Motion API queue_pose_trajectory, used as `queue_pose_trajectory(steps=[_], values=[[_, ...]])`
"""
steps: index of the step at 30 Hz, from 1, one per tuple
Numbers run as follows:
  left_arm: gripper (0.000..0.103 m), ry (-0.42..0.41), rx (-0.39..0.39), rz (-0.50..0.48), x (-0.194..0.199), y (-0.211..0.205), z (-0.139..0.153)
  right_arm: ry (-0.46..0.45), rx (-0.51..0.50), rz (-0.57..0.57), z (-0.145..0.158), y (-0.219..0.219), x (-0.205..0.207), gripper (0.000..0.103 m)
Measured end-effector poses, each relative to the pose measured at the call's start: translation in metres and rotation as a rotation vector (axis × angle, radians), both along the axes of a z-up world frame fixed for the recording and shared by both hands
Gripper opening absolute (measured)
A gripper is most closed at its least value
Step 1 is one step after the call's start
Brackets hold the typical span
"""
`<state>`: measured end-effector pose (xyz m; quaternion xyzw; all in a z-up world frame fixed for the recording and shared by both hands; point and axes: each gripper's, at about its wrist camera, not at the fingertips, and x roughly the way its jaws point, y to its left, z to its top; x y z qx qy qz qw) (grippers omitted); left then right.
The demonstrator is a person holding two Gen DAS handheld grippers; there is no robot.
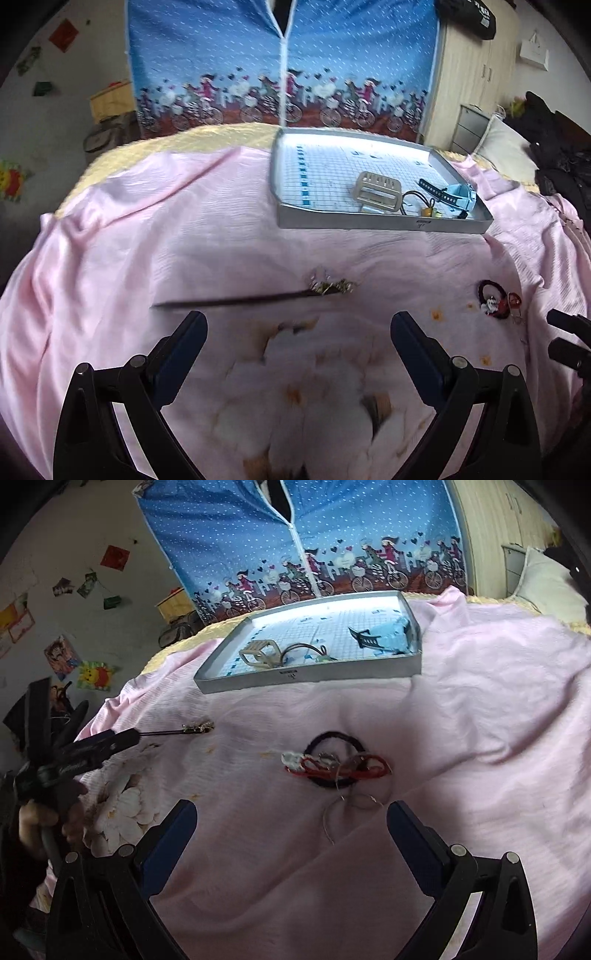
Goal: Organize jewelry
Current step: 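Grasp the flower hairpin with the left tool while the right tool grasps the black cord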
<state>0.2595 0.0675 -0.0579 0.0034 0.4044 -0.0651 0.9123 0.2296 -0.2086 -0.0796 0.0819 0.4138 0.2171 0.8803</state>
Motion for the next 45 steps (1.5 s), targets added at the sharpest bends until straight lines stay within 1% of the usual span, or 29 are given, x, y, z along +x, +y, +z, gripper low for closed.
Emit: queue_pose_trajectory(steps=[4, 7, 8, 9, 11, 12, 13, 14, 15, 16, 17, 18, 20, 21, 22, 23, 24, 25, 26, 27, 29, 31, 33, 36, 38, 40, 44, 45], values=[[0.097, 0.072, 0.001, -0.059, 0.028, -0.004, -0.009, 0.011, 0.012, 0.031, -0.002, 0.008, 0.015, 0.103], [0.097, 0.102, 0.009, -0.098, 0.044, -0.006, -0.016, 0.019, 0.048, 0.047, -0.005, 0.011, 0.025, 0.102], [0.097, 0.108, 0.012, -0.110, 0.050, -0.007, -0.018, 0.026, 0.060, 0.053, -0.006, 0.013, 0.029, 0.094], [0.097, 0.113, 0.011, -0.120, 0.053, -0.006, -0.019, 0.038, 0.080, 0.066, -0.007, 0.014, 0.036, 0.088], [0.097, 0.142, 0.012, -0.151, 0.064, -0.007, -0.024, 0.051, 0.101, 0.079, -0.008, 0.016, 0.045, 0.064], [0.097, 0.164, 0.016, -0.166, 0.068, -0.009, -0.026, 0.069, 0.110, 0.084, -0.010, 0.018, 0.051, 0.058], [0.096, 0.193, 0.022, -0.190, 0.075, -0.010, -0.029, 0.102, 0.117, 0.085, -0.014, 0.020, 0.058, 0.048], [0.096, 0.210, 0.033, -0.208, 0.079, -0.011, -0.031, 0.127, 0.119, 0.082, -0.018, 0.020, 0.063, 0.045], [0.096, 0.225, 0.055, -0.231, 0.084, -0.013, -0.033, 0.155, 0.123, 0.079, -0.023, 0.021, 0.070, 0.044], [0.092, 0.233, 0.072, -0.250, 0.087, -0.015, -0.034, 0.167, 0.113, 0.073, -0.025, 0.022, 0.073, 0.042], [0.085, 0.243, 0.091, -0.269, 0.090, -0.016, -0.035, 0.173, 0.094, 0.063, -0.025, 0.023, 0.077, 0.040], [0.082, 0.252, 0.108, -0.283, 0.093, -0.018, -0.035, 0.171, 0.070, 0.052, -0.025, 0.024, 0.080, 0.040], [0.071, 0.284, 0.137, -0.311, 0.097, -0.020, -0.039, 0.167, 0.043, 0.040, -0.024, 0.025, 0.085, 0.040], [0.068, 0.303, 0.146, -0.325, 0.099, -0.021, -0.042, 0.174, 0.020, 0.031, -0.025, 0.026, 0.088, 0.040], [0.062, 0.325, 0.158, -0.341, 0.100, -0.022, -0.045, 0.183, 0.002, 0.027, -0.027, 0.027, 0.091, 0.040], [0.057, 0.342, 0.170, -0.357, 0.099, -0.024, -0.047, 0.189, -0.001, 0.026, -0.030, 0.027, 0.092, 0.040], [0.055, 0.356, 0.181, -0.370, 0.098, -0.026, -0.049, 0.202, -0.003, 0.026, -0.033, 0.027, 0.095, 0.040], [0.051, 0.366, 0.185, -0.381, 0.097, -0.029, -0.051, 0.218, 0.009, 0.033, -0.036, 0.027, 0.096, 0.040], [0.046, 0.374, 0.175, -0.384, 0.097, -0.030, -0.051, 0.225, 0.020, 0.038, -0.038, 0.026, 0.097, 0.040], [0.043, 0.399, 0.154, -0.382, 0.098, -0.030, -0.051, 0.235, 0.035, 0.046, -0.040, 0.026, 0.097, 0.040], [0.042, 0.467, 0.098, -0.361, 0.102, -0.030, -0.052, 0.246, 0.067, 0.068, -0.042, 0.026, 0.098, 0.040], [0.040, 0.530, 0.036, -0.314, 0.109, -0.025, -0.053, 0.254, 0.103, 0.087, -0.043, 0.025, 0.097, 0.040], [0.037, 0.583, -0.031, -0.267, 0.115, -0.020, -0.054, 0.257, 0.139, 0.095, -0.044, 0.022, 0.098, 0.040], [0.033, 0.625, -0.080, -0.212, 0.118, -0.017, -0.054, 0.268, 0.196, 0.097, -0.044, 0.015, 0.098, 0.040], [0.032, 0.635, -0.094, -0.198, 0.118, -0.017, -0.051, 0.270, 0.202, 0.087, -0.043, 0.014, 0.097, 0.038], [0.032, 0.631, -0.087, -0.185, 0.119, -0.020, -0.050, 0.257, 0.173, 0.068, -0.042, 0.014, 0.097, 0.038], [0.031, 0.602, -0.082, -0.174, 0.120, -0.027, -0.054, 0.233, 0.105, 0.049, -0.045, 0.020, 0.103, 0.030], [0.029, 0.592, -0.080, -0.177, 0.120, -0.028, -0.056, 0.229, 0.103, 0.048, -0.046, 0.022, 0.106, 0.027]])
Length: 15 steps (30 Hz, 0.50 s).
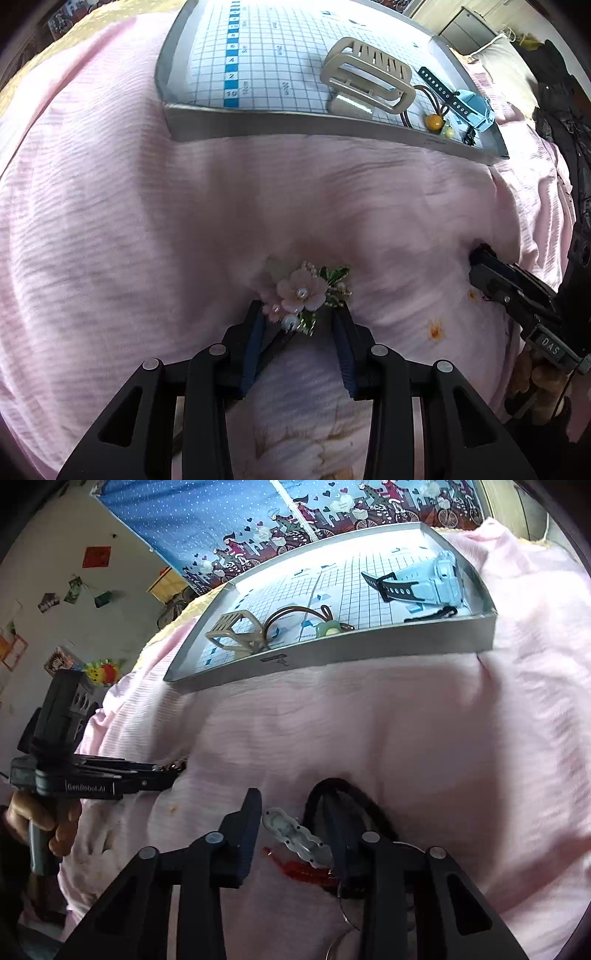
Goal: Organize jewelry
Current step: 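Grasp the flower hairpin with the left tool while the right tool grasps the black cord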
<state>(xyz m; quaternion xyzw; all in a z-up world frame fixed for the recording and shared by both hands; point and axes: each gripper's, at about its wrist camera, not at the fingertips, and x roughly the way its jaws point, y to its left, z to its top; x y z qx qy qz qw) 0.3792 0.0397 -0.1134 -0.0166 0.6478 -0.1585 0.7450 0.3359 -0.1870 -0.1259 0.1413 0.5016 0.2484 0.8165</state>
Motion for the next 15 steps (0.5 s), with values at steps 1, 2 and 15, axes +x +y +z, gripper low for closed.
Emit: queue_pose_trajectory(steps=[1, 2, 15], values=[[0.023, -0.017, 0.001, -0.002, 0.000, -0.001, -0.002, 0.000, 0.006, 0.001, -0.002, 0.000, 0.003, 0.020], [0.023, -0.029, -0.001, 0.003, -0.001, -0.002, -0.002, 0.002, 0.024, 0.004, -0.003, 0.001, 0.006, 0.019], [0.019, -0.213, -0.177, 0.084, -0.028, -0.020, 0.044, -0.124, 0.273, 0.050, 0.029, -0.010, -0.001, 0.007]])
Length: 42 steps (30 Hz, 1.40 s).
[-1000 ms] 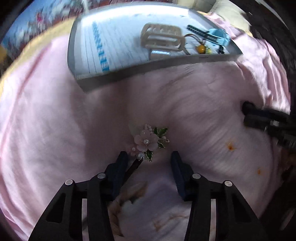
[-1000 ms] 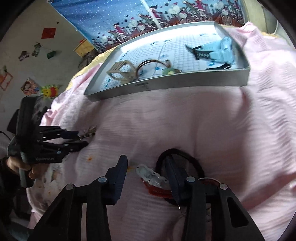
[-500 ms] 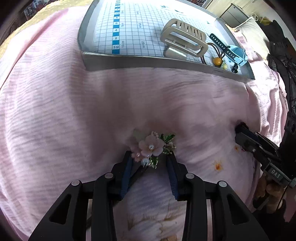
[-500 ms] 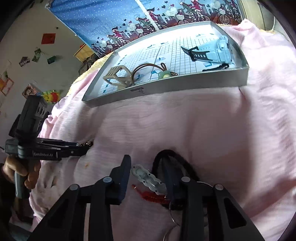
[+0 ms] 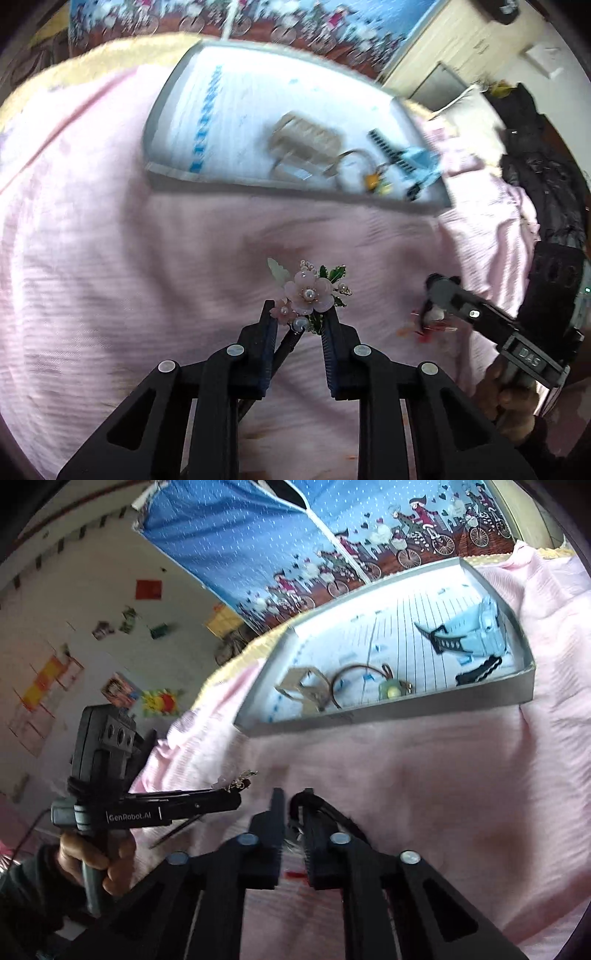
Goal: Organize jewelry
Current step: 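Grasp the flower hairpin with the left tool while the right tool grasps the black cord, then carry the flower hairpin to the tray with left tool while right tool carries black cord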
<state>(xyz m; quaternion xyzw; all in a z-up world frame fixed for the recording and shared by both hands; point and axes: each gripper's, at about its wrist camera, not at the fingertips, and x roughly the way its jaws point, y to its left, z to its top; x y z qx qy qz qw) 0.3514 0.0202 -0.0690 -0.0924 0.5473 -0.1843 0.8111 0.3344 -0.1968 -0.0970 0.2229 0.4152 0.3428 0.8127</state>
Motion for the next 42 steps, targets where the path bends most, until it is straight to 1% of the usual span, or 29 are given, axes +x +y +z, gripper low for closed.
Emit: queue_pose_trajectory(steps=[4, 8, 11, 12, 16, 20, 24, 28, 30, 35, 38, 42], values=[[0.019, -0.024, -0.011, -0.009, 0.000, -0.021, 0.014, -0.026, 0.066, -0.042, 0.015, -0.019, -0.002, 0.007], [0.019, -0.058, -0.024, -0.012, 0.000, -0.034, 0.023, -0.050, 0.086, -0.073, 0.024, -0.035, -0.001, 0.007], [0.019, -0.110, -0.069, -0.012, 0.003, -0.048, 0.025, -0.037, 0.093, -0.100, 0.023, -0.046, 0.004, 0.007], [0.019, -0.124, -0.076, -0.010, 0.004, -0.052, 0.027, -0.029, 0.111, -0.109, 0.022, -0.051, 0.006, 0.007], [0.019, -0.135, -0.120, -0.009, 0.010, -0.059, 0.029, -0.007, 0.169, -0.149, 0.018, -0.070, 0.012, 0.007], [0.019, -0.118, -0.120, -0.032, 0.015, -0.072, 0.021, 0.007, 0.174, -0.188, 0.016, -0.083, 0.016, 0.008], [0.019, -0.093, -0.135, -0.042, 0.016, -0.083, 0.005, 0.064, 0.167, -0.230, 0.006, -0.094, 0.020, 0.008], [0.019, -0.068, -0.183, -0.042, 0.015, -0.096, -0.011, 0.102, 0.159, -0.259, -0.003, -0.100, 0.022, 0.008], [0.019, -0.053, -0.190, -0.046, 0.015, -0.102, -0.019, 0.108, 0.157, -0.269, -0.006, -0.102, 0.022, 0.008], [0.019, -0.016, -0.132, -0.061, 0.015, -0.119, -0.042, 0.093, 0.154, -0.295, -0.004, -0.110, 0.021, 0.008], [0.019, -0.032, -0.095, -0.051, 0.014, -0.122, -0.045, 0.075, 0.162, -0.313, 0.000, -0.116, 0.020, 0.008], [0.019, -0.034, -0.051, -0.044, 0.014, -0.124, -0.047, 0.046, 0.162, -0.347, 0.005, -0.124, 0.018, 0.008]])
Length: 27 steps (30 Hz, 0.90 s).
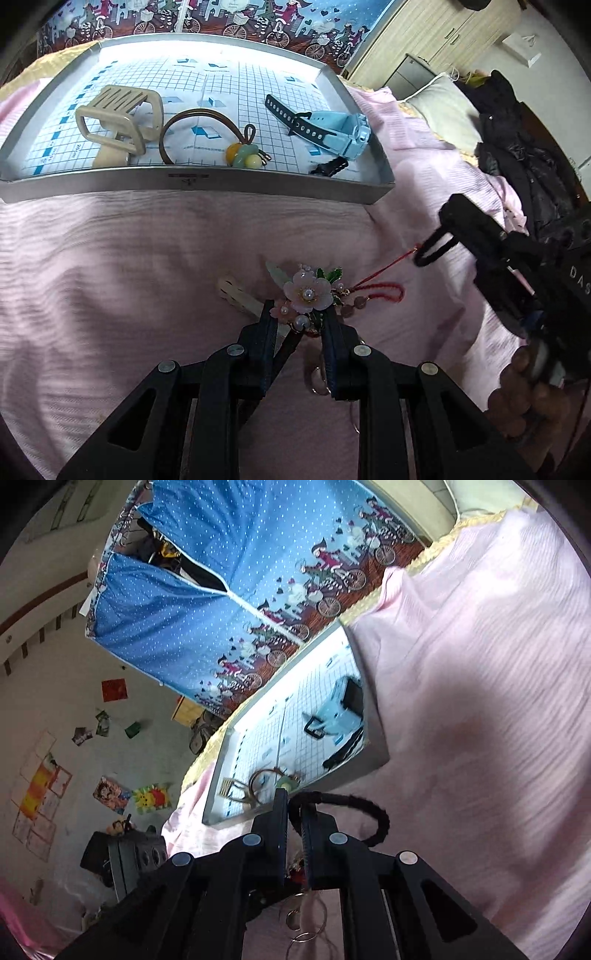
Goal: Organize jewelry
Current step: 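Carry the flower hairpin to the tray with left tool while right tool carries black cord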
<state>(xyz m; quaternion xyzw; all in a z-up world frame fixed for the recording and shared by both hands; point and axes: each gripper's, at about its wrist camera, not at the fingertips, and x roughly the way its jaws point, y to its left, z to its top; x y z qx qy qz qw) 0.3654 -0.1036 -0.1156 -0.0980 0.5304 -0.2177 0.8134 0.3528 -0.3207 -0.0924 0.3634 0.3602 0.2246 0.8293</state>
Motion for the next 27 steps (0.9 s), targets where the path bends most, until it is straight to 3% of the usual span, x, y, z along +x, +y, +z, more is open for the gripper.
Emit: queue_pose_trajectory(steps=[6, 9, 15, 22, 27], values=[[0.019, -0.017, 0.056, -0.002, -0.006, -0.003, -0.002, -0.021, -0.013, -0.038, 0.007, -0.010, -0.002, 0.008], [0.019, -0.020, 0.005, 0.022, -0.008, 0.003, 0.004, -0.036, -0.028, -0.035, 0.011, -0.010, -0.002, 0.008], [0.019, -0.143, -0.007, 0.033, -0.006, 0.011, 0.040, -0.077, -0.055, 0.014, 0.012, 0.006, 0.010, 0.008], [0.019, -0.233, 0.063, 0.056, 0.045, 0.012, 0.075, -0.156, -0.137, 0.073, 0.017, 0.032, 0.046, 0.008], [0.019, -0.263, 0.158, 0.024, 0.090, 0.002, 0.067, -0.167, -0.228, 0.082, 0.014, 0.043, 0.066, 0.008]])
